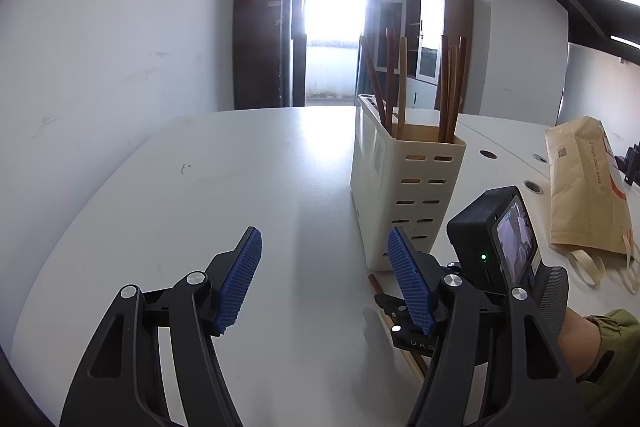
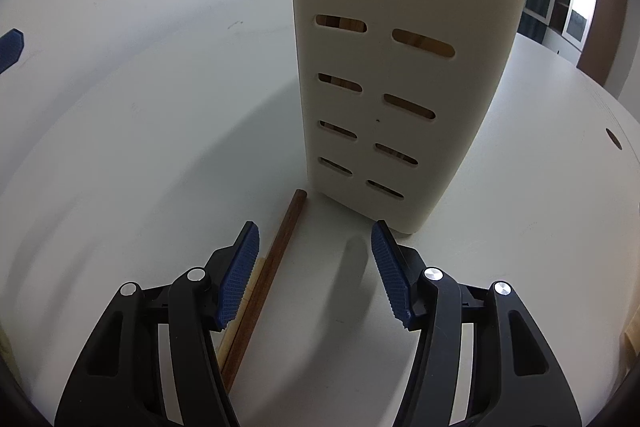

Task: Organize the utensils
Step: 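Lower the right tool to the last brown chopstick and close on it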

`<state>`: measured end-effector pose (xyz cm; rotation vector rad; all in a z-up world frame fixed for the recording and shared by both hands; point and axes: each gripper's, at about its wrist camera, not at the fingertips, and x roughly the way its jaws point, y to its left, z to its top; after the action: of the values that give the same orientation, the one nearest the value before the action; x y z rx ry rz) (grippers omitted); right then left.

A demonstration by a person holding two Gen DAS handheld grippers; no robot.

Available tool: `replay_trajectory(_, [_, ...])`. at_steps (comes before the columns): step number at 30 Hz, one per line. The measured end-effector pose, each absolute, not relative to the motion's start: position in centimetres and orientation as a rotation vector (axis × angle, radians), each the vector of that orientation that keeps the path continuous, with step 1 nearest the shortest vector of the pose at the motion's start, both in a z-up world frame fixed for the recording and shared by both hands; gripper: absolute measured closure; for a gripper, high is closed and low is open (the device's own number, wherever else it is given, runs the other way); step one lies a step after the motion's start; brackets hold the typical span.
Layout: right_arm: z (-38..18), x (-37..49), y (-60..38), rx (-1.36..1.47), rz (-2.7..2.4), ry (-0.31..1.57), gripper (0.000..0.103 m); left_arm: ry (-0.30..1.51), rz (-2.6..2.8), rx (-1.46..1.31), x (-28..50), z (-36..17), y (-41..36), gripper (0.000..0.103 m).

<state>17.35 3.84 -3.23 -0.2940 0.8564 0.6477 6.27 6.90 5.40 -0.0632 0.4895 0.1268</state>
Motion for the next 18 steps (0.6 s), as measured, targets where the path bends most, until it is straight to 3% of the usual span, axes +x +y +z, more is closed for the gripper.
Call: replay_trajectory(18, [-3.4, 16.7, 2.6, -0.323, 0.660, 0.884, 0.082, 0.541, 0.124, -0.057, 7.4, 4.3, 6.8, 0.037])
